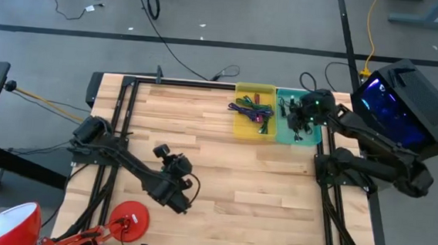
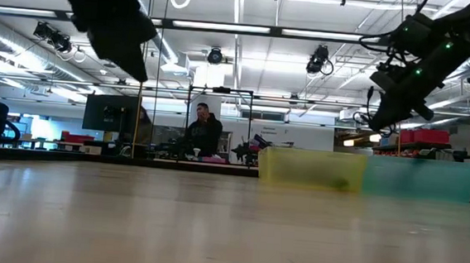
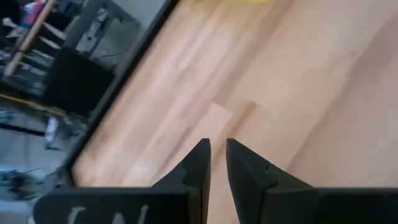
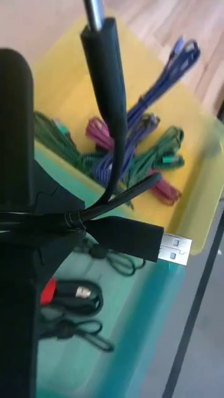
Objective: Pick & Place USB Port
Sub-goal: Put the black charger cable into the blue bin
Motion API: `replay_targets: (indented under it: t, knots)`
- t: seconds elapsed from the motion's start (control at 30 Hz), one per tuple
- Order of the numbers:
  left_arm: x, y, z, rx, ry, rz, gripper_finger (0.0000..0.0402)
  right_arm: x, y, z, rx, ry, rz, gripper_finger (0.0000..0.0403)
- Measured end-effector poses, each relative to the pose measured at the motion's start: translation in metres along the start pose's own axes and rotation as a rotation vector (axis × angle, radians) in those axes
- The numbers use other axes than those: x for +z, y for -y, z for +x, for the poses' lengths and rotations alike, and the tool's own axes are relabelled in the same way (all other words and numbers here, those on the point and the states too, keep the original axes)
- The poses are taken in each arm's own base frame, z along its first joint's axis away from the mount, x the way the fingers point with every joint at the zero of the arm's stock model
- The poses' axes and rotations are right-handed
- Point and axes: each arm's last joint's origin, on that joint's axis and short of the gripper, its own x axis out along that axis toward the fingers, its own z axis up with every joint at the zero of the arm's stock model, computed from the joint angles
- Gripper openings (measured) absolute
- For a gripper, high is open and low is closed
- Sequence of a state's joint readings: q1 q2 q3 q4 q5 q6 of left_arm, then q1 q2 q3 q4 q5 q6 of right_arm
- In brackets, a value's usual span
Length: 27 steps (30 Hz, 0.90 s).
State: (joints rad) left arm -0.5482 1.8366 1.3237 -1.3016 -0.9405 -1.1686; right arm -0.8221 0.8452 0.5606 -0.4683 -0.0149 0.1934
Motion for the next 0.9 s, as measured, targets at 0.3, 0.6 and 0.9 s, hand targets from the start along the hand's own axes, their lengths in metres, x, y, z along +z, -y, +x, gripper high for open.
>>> replay_targets:
  t: [0.3, 0.6, 0.9]
  knots:
    - [-0.033, 0.021, 0.008, -0.093, 0.061, -0.059, 0.0055, 0.001, 0.019, -0.001, -0.056, -0.012, 0.052, 0.0012]
    - [-0.037, 0.031, 0.017, -0.148, 0.100, -0.086, 0.0055, 0.001, 0.028, -0.002, -0.059, -0.011, 0.103, 0.0012]
    - [-0.037, 0.033, 0.017, -0.158, 0.103, -0.070, 0.0055, 0.001, 0.031, -0.003, -0.050, -0.011, 0.113, 0.0012]
